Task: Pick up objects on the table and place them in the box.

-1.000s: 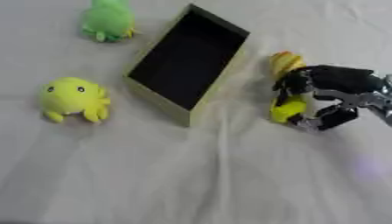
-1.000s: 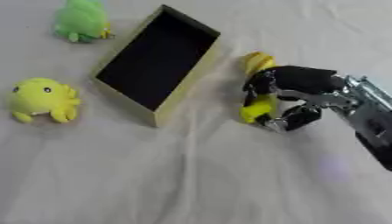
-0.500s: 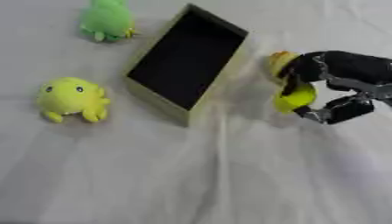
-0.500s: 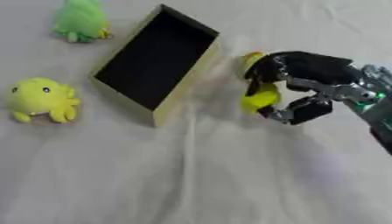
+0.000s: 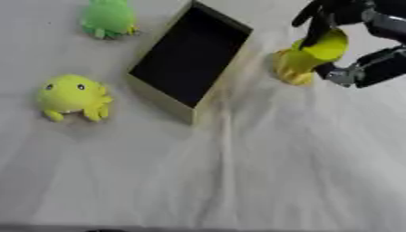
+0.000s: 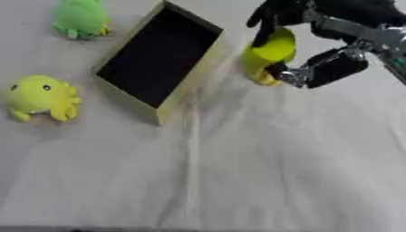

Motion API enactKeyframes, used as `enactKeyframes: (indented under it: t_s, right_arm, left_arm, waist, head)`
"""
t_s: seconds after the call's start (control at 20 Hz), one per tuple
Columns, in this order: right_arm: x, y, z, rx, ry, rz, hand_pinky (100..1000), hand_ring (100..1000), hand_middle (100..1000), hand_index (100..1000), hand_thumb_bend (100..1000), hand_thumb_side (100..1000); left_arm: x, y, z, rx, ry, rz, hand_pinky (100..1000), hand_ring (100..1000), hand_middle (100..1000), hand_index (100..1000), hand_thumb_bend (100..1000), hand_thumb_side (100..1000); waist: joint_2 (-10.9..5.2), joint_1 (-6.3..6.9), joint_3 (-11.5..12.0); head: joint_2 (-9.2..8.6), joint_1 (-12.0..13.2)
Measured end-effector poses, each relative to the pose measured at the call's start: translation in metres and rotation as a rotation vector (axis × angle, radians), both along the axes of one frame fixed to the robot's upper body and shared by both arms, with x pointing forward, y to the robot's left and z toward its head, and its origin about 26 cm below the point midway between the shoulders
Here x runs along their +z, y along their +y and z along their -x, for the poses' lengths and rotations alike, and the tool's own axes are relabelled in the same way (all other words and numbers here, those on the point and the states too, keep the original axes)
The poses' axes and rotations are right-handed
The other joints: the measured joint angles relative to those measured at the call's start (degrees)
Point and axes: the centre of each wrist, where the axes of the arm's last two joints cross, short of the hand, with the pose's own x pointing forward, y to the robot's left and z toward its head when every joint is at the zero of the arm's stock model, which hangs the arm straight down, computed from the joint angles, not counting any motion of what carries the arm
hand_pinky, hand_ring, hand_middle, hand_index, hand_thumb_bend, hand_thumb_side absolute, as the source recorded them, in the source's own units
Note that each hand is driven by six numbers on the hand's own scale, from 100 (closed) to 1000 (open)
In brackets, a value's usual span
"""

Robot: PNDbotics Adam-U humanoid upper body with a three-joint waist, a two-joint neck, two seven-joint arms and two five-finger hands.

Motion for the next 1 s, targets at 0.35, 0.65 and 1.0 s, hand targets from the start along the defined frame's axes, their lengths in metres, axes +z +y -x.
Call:
enactKeyframes:
  t_s: [0.35,0.65,1.0]
  right_arm:
    - [0.032,0.019,-0.019,0.056,-0.013,-0.008,814,784,286,509,100,100]
    - [0.043,0.046,-0.051,0.114,-0.006,-0.023,817,785,291,516,100,100]
    - [0.03,0.069,-0.089,0.141,0.049,-0.045,841,803,300,528,100,100]
  left_arm:
    - [0.005,-0.002,0.001,-0.009,-0.018,-0.01,679,672,646,816,384,511]
    - [0.014,-0.009,0.003,-0.039,-0.062,-0.018,683,675,649,818,398,495]
    - [0.023,-0.019,0.005,-0.087,-0.102,-0.011,683,676,651,818,403,490]
  waist:
    - [-0.18,-0.27,1.0]
    - [-0.18,-0.34,2.1]
    - [0.44,-0.64,3.0]
  head:
    - [-0.02,-1.2]
    - [-0.41,-2.4]
    - [-1.09,-3.5]
